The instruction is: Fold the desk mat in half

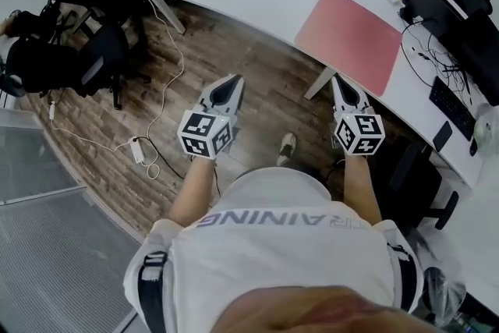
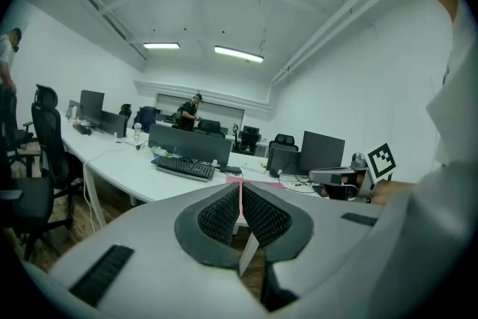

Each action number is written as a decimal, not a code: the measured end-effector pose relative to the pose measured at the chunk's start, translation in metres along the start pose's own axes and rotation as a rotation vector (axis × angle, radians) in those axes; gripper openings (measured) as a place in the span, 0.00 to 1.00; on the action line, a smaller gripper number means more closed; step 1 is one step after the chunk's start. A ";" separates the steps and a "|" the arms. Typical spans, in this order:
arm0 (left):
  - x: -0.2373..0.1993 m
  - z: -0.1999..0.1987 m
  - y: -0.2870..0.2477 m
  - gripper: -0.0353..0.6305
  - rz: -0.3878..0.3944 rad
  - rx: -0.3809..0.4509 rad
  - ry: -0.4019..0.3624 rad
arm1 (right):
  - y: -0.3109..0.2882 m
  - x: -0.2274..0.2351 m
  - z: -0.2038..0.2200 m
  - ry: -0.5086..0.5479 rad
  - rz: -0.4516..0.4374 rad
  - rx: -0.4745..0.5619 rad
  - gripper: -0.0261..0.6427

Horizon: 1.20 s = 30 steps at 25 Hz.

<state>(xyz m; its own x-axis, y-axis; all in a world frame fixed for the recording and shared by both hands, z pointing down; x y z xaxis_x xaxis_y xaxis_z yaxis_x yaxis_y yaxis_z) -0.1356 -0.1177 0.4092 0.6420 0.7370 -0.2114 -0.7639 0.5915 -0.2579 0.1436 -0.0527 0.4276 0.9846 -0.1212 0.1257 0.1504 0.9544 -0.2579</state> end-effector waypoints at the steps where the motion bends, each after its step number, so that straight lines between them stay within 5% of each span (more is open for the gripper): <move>1: 0.000 -0.002 -0.013 0.11 0.001 -0.012 -0.002 | -0.008 0.011 0.000 -0.005 -0.003 -0.005 0.08; 16: -0.010 -0.018 -0.170 0.11 0.044 -0.108 0.012 | -0.095 0.140 -0.001 -0.046 0.048 -0.089 0.08; 30: -0.159 -0.018 -0.265 0.11 0.249 -0.195 0.054 | -0.212 0.098 0.007 -0.076 0.211 -0.221 0.08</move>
<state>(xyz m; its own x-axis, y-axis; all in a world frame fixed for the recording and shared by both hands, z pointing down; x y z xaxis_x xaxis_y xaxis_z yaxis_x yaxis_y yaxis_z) -0.0337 -0.3974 0.4943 0.4434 0.8297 -0.3391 -0.8744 0.3173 -0.3670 0.2073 -0.2655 0.5009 0.9880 0.1021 0.1159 -0.0331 0.8729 -0.4867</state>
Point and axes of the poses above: the fingertips, and each gripper's own axes: y backward along the fingers, x to its right, z out of its underside, the point moved 6 cm from there along y, backward along the fingers, and after that the axes turned 1 degree about z, right-handed, at the moved point
